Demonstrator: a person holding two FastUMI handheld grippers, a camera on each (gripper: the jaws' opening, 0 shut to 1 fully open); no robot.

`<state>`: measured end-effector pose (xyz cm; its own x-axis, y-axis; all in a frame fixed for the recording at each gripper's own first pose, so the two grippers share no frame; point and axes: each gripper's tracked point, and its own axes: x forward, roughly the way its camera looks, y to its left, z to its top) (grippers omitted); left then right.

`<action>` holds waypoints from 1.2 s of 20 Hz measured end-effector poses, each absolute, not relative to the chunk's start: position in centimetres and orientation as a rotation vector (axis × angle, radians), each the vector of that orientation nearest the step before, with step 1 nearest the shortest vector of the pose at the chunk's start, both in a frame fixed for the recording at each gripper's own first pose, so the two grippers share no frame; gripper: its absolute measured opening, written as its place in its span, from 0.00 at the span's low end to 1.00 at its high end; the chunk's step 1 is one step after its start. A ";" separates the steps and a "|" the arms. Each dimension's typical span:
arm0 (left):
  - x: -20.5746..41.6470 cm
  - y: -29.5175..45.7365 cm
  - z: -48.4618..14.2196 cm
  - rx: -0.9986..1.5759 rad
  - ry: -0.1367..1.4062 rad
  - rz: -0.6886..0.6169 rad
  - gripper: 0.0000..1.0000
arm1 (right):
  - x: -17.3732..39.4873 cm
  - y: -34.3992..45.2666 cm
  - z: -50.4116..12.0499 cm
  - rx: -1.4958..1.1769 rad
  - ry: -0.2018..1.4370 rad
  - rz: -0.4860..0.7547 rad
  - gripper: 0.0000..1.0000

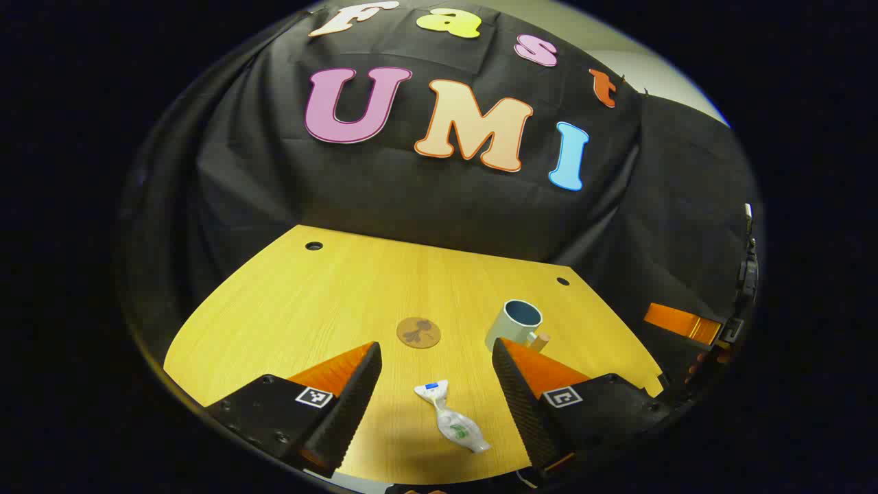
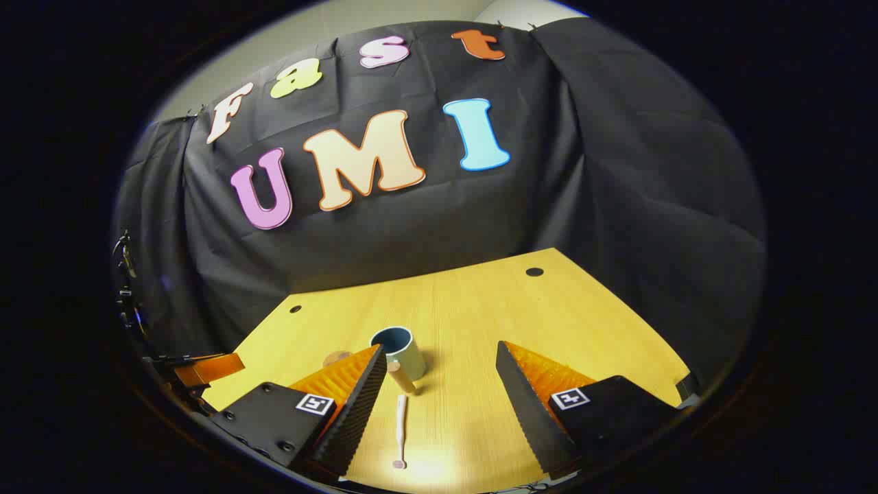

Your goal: Put the toothbrush and toothpaste on the desktop into the cup, then pick up the cup and place it on the coaster on the desktop.

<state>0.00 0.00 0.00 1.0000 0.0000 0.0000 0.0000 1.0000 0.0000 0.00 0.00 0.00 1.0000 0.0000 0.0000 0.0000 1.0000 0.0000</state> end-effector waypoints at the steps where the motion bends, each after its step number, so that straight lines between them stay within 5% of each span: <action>1: -0.2 0.3 -0.1 -0.003 0.005 0.009 0.95 | 0.3 0.2 -0.5 -0.012 0.018 0.004 0.99; 13: -2.3 3.6 -4.6 -0.071 0.098 0.173 0.95 | 5.3 7.6 -9.4 -0.180 0.399 0.222 0.99; 24: -2.9 5.9 -6.5 -0.065 0.164 0.270 0.95 | 10.1 8.3 -17.3 -0.271 0.736 0.180 0.94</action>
<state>-2.88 5.94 -6.52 0.9507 0.2596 -0.1699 -0.2702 0.9619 -0.0424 10.08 8.33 -17.34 0.7281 0.0668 -0.6822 -0.2557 0.9498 -0.1800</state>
